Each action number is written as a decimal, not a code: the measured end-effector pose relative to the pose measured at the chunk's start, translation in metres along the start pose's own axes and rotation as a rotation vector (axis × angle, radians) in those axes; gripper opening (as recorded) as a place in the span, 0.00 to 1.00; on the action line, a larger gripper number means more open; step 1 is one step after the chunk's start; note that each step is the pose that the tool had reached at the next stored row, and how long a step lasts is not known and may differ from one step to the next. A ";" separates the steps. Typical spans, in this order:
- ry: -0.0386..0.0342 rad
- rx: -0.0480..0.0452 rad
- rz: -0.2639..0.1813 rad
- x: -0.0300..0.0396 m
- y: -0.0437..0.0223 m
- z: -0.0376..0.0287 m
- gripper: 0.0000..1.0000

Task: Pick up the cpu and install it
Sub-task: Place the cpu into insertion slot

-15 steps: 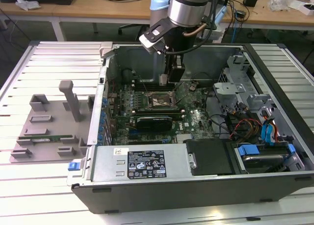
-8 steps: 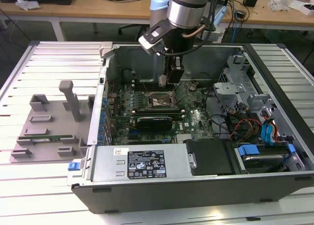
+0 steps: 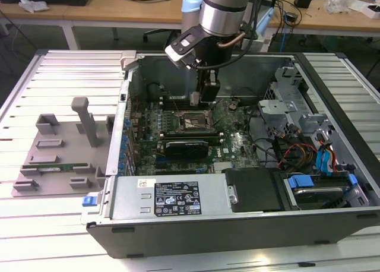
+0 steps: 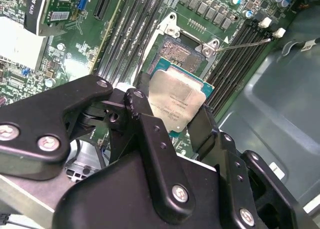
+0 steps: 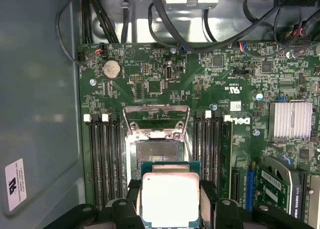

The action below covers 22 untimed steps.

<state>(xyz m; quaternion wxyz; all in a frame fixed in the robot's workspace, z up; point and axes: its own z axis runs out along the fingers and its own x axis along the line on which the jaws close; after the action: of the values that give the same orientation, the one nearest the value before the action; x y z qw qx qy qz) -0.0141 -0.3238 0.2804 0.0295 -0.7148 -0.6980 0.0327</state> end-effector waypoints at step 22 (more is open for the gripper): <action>0.0001 0.0000 0.000 0.0000 -0.0050 0.0087 0.55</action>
<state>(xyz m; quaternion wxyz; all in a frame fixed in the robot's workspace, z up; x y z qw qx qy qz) -0.0199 -0.3237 0.2722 0.0295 -0.7148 -0.6980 0.0326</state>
